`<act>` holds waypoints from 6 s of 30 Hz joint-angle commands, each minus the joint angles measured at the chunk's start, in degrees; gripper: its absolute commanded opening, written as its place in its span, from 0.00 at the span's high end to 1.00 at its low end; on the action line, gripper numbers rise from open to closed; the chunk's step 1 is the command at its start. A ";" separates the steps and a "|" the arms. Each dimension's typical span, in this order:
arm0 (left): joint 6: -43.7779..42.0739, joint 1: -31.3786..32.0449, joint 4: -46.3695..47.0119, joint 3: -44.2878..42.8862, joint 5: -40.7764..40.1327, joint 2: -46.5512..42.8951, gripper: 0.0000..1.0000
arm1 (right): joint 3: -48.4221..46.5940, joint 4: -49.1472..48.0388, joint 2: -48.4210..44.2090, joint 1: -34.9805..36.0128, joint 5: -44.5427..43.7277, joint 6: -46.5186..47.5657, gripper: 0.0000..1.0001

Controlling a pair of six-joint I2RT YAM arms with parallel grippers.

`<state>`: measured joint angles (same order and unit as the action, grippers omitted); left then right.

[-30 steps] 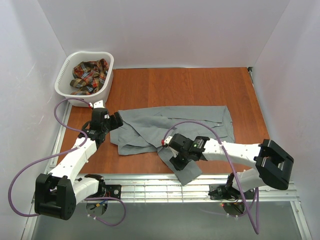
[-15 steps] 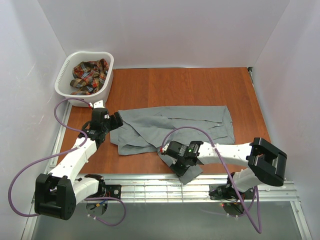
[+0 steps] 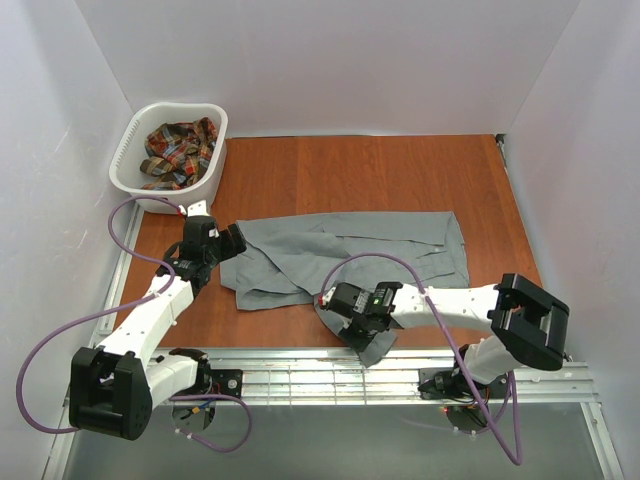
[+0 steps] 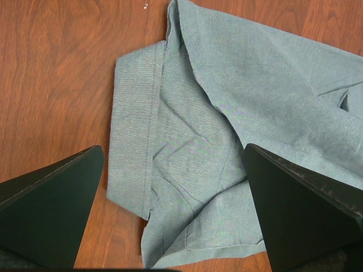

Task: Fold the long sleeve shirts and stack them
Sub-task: Fold the shirt

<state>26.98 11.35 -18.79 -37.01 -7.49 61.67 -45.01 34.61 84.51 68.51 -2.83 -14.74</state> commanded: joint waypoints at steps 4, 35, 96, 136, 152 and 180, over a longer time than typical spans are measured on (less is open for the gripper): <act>-0.44 -0.28 0.94 -0.25 -0.34 -0.67 0.05 | -2.97 2.91 -1.44 0.57 1.58 2.35 0.99; 4.92 -0.28 0.07 -8.77 11.44 16.00 0.30 | -17.91 17.60 -12.36 1.71 5.21 5.78 0.99; -5.01 -0.37 -0.02 -26.35 6.43 43.79 0.38 | -40.60 10.31 11.38 -44.93 39.30 9.91 0.96; 8.43 6.37 -2.75 -19.86 0.37 17.70 0.15 | -13.00 -10.53 1.88 -25.45 -11.65 7.38 0.39; 11.78 12.38 0.77 -20.38 -1.65 35.97 0.30 | -12.90 -11.33 10.85 -19.64 -16.15 -0.63 0.57; 6.24 11.94 -1.08 -20.37 -1.57 33.25 0.16 | -32.16 -1.91 13.75 -51.81 1.93 7.97 0.47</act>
<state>35.31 23.73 -17.89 -56.62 -9.23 98.43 -75.53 33.21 98.65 18.35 -7.07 -5.87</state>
